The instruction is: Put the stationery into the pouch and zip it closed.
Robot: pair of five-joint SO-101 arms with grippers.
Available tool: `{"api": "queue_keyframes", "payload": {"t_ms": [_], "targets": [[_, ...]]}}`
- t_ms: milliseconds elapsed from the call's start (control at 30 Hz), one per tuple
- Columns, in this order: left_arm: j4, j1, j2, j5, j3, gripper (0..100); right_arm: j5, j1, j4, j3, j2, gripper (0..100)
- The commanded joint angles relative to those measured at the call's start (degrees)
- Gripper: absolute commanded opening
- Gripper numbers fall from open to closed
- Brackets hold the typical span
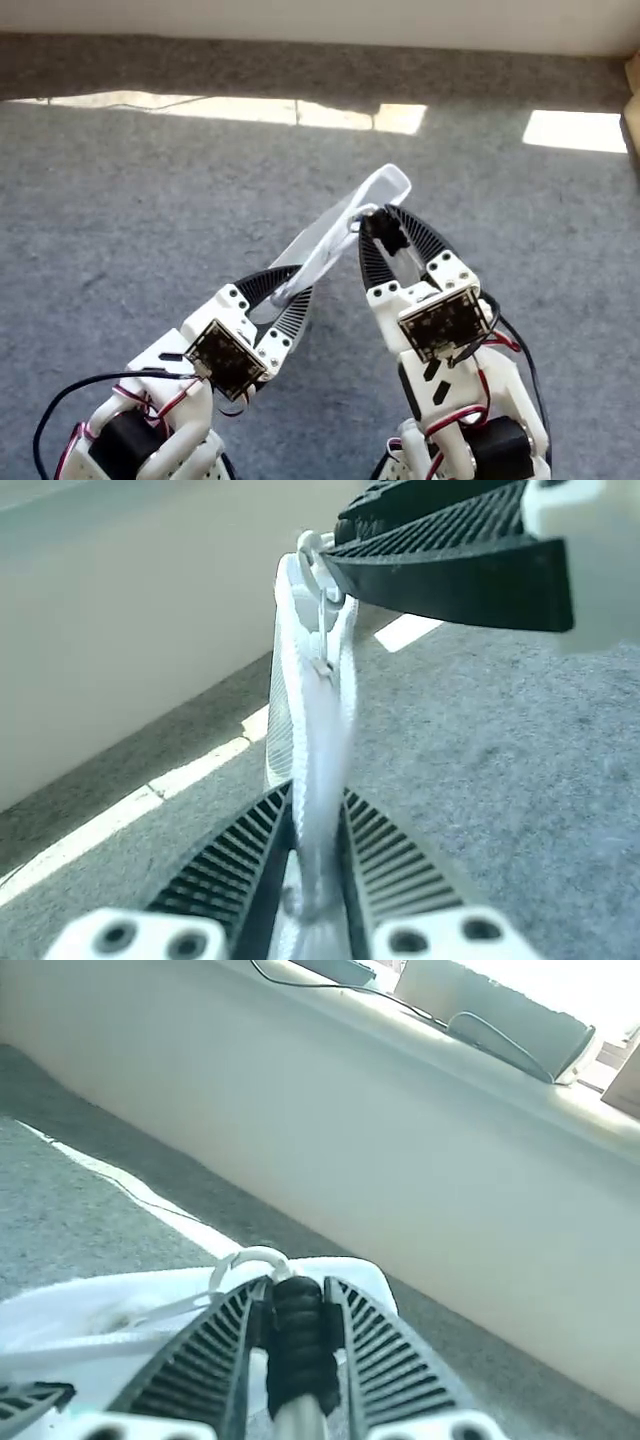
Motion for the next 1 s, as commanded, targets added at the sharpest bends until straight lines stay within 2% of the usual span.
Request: {"api": "queue_keyframes", "payload": {"t_ms": [0, 600, 967], "targets": [[2.0, -1.4, -0.1, -0.4, -2.3, 0, -0.4, 5.7, -3.2, -0.7, -0.3, 0.5], [2.1, -1.5, -0.1, -0.4, -2.4, 0, -0.4, 12.5, -5.2, -0.1, -0.3, 0.5], [2.1, -1.5, -0.1, -0.4, -2.5, 0, 0.0, 12.5, -5.3, -0.1, -0.2, 0.5]]}}
